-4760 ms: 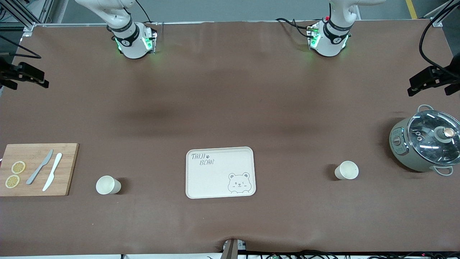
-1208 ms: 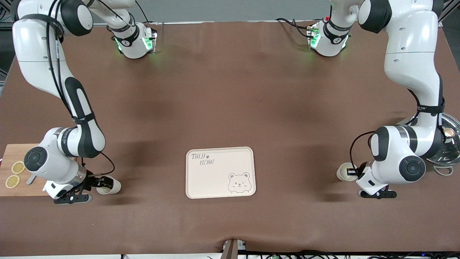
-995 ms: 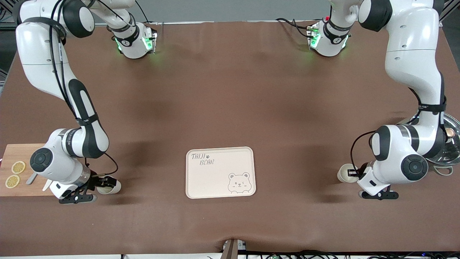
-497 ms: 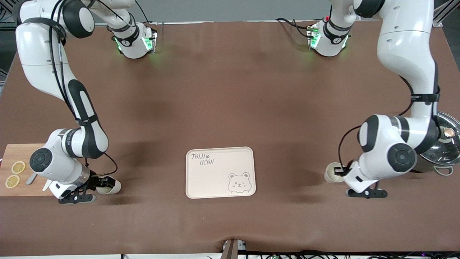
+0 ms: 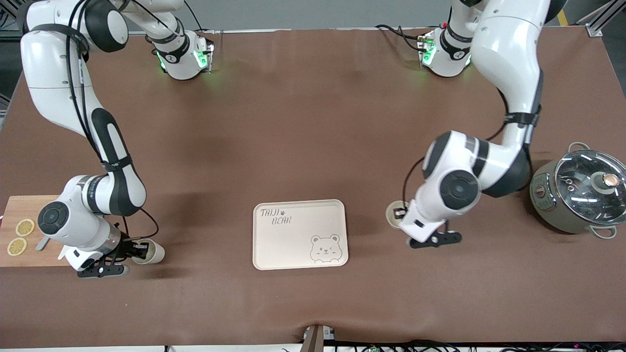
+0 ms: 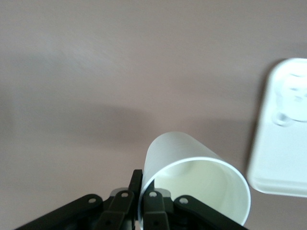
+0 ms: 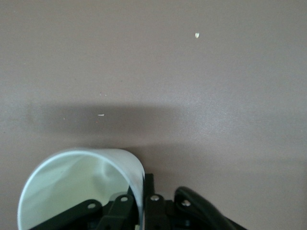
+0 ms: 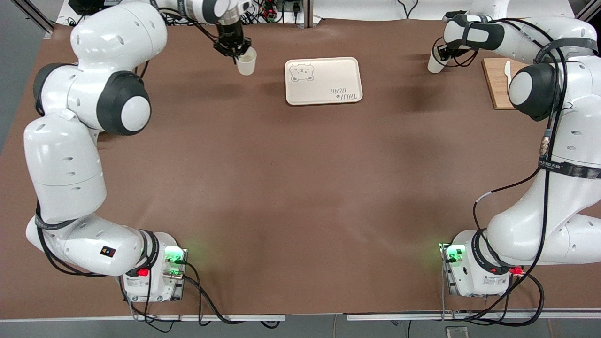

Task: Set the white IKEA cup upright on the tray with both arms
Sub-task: 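Carry the cup with the left gripper onto the white tray, then carry the cup with the right gripper onto the tray beside the other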

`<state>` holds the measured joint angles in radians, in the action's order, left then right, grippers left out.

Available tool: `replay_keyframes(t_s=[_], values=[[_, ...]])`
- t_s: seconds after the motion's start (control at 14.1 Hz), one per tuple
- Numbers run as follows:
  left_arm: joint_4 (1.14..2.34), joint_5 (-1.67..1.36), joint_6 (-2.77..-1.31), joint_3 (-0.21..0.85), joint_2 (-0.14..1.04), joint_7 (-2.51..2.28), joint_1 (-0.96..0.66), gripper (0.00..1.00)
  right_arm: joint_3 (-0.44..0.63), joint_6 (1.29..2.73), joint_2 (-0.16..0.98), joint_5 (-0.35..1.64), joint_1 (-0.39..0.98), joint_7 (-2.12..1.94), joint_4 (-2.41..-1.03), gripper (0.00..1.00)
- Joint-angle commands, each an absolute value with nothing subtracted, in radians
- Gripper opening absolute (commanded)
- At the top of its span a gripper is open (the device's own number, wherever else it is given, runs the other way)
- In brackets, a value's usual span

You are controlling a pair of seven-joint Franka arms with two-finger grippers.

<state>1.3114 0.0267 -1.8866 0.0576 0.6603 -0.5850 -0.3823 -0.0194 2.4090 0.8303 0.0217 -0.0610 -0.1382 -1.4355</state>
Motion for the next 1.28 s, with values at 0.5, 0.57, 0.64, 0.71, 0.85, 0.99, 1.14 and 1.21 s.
replay_keyframes(t_s=[0.5, 0.57, 0.64, 0.71, 0.85, 0.99, 1.14, 1.21], values=[[1.259, -0.159, -2.021, 0.071, 0.715, -0.653, -0.462, 0.0, -0.031, 2.248, 0.821, 0.057, -0.051, -0.117, -1.356, 0.0], [1.259, -0.167, -2.052, 0.069, 0.736, -0.657, -0.474, 0.0, -0.031, 2.161, 0.821, 0.093, -0.045, -0.106, -1.306, 0.0], [1.259, -0.181, -2.081, 0.068, 0.753, -0.657, -0.485, 0.0, -0.029, 2.081, 0.821, 0.116, -0.034, -0.092, -1.257, 0.0], [1.259, -0.192, -2.104, 0.066, 0.77, -0.661, -0.491, 0.0, -0.026, 2.024, 0.819, 0.121, -0.016, -0.054, -1.209, 0.0], [1.261, -0.192, -2.141, 0.064, 0.81, -0.661, -0.494, 0.0, -0.029, 1.942, 0.819, 0.121, 0.014, 0.041, -1.158, 0.0], [1.262, -0.19, -2.169, 0.061, 0.837, -0.658, -0.494, 0.0, -0.029, 1.905, 0.808, 0.123, 0.053, 0.131, -1.144, 0.0], [1.262, -0.19, -2.177, 0.061, 0.859, -0.655, -0.494, 0.0, -0.031, 1.895, 0.798, 0.123, 0.095, 0.239, -1.144, 0.0], [1.262, -0.19, -2.178, 0.061, 0.868, -0.655, -0.494, 0.0, -0.031, 1.89, 0.798, 0.124, 0.115, 0.292, -1.144, 0.0]])
